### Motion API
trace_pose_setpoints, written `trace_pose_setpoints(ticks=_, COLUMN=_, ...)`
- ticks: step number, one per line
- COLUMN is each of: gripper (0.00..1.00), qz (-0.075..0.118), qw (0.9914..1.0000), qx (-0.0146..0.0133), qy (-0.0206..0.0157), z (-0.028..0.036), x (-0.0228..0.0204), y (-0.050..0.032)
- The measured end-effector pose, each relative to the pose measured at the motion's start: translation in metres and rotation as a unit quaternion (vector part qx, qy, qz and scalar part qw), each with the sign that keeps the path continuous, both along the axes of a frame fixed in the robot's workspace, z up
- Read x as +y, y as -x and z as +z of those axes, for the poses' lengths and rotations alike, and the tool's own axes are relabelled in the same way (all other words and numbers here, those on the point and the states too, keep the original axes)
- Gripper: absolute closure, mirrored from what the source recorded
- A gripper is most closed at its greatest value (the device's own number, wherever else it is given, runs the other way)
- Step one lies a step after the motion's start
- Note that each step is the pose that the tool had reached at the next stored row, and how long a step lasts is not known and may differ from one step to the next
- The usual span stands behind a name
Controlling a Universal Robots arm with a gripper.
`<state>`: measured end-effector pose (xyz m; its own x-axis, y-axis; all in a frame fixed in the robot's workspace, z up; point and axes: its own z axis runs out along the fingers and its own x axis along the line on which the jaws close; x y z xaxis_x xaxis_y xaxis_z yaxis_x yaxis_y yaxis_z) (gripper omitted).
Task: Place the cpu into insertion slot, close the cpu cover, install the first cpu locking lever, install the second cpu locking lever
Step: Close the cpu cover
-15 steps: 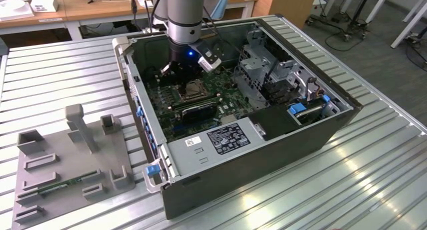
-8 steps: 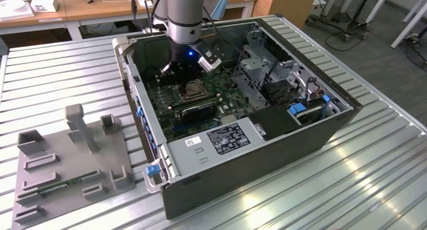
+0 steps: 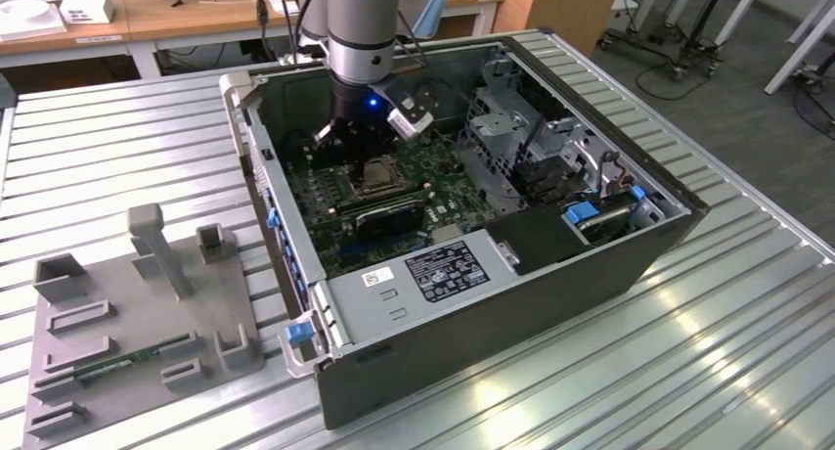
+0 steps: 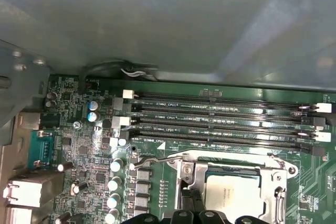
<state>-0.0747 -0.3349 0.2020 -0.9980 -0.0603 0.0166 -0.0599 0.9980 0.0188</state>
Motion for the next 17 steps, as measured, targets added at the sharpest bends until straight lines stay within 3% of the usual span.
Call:
trace_pose_setpoints(ticks=6, gripper=0.89, qz=0.000, qw=1.00000, qx=0.0001, qy=0.0002, z=0.0003, x=0.0000, y=-0.0021)
trace_pose_setpoints(ticks=17, gripper=0.89, qz=0.000, qw=1.00000, qx=0.0004, qy=0.0001, z=0.0002, x=0.0000, y=-0.0202)
